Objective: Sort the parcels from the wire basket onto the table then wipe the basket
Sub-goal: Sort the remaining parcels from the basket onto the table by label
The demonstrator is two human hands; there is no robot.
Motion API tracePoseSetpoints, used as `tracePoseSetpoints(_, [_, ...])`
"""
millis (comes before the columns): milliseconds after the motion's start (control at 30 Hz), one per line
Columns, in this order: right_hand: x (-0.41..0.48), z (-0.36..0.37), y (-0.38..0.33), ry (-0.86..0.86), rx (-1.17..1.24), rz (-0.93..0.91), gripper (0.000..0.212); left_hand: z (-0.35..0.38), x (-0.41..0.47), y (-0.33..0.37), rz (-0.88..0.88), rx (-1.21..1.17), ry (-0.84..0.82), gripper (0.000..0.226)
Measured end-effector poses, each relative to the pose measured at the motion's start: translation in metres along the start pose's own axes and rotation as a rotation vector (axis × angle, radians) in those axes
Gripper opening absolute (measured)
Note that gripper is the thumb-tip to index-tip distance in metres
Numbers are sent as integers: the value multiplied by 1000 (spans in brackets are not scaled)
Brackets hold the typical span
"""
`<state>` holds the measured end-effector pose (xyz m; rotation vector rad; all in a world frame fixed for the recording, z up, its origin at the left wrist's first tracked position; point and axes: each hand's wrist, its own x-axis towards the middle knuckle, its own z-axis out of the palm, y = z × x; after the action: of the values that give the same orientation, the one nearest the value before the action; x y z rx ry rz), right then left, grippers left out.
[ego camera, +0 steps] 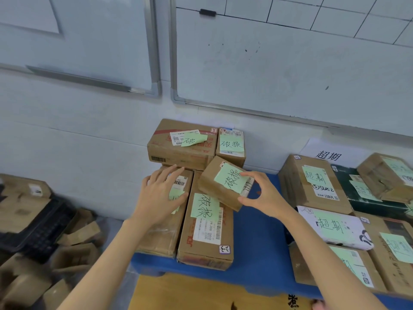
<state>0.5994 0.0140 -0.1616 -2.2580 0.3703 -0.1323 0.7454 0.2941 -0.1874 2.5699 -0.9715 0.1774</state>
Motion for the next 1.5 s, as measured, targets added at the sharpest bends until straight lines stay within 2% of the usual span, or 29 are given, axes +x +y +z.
tracePoseSetpoints(200, [9,-1,0,-83,5,-62,67,0,2,3,1,11,0,72])
tracePoseSetpoints(733, [34,15,-2,64,-41,-37,69,-13,4,1,14,1,-6,74])
tracePoseSetpoints(967, [21,1,-17,96,-125,-23,70,-24,23,15,103,-22,-14,75])
tracePoseSetpoints(1167, [-14,-44,-30,206,-410,32,66,-35,51,72,243,-17,-27,75])
tracePoseSetpoints(1367, [-73,-112,-18,375,-545,112,65,-33,69,160,398,-19,-25,79])
tracePoseSetpoints(1500, [-130,-163,1,412,-621,208,67,-30,69,236,527,-65,-12,80])
